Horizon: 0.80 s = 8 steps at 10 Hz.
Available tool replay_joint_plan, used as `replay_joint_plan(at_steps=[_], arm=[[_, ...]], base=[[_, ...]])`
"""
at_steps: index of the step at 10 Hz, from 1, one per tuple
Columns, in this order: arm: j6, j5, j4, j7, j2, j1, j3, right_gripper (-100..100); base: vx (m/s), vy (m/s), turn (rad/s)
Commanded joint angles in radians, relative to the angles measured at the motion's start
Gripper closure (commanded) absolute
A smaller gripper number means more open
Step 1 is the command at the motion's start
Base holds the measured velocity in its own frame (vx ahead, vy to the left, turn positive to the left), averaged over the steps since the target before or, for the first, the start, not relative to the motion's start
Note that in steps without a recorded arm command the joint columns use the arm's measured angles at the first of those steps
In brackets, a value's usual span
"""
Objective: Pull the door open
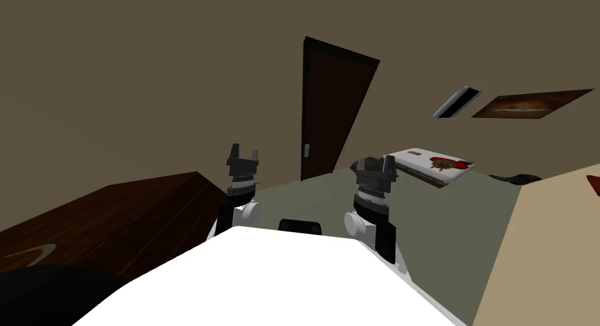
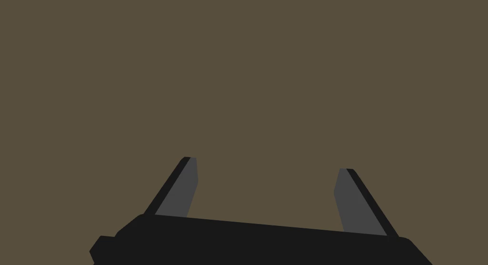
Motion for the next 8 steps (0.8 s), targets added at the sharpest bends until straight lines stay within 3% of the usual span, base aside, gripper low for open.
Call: replay_joint_plan(at_steps=[1,8], arm=[[0.004,-0.022,0.025,-0.028,-0.012,-0.009,0.005,-100],[0.024,-0.124,0.145,-0.16,-0.062,-0.053,0.027,-100]], base=[[0.072,-0.01,0.09],[0.113,-0.026,0.111]])
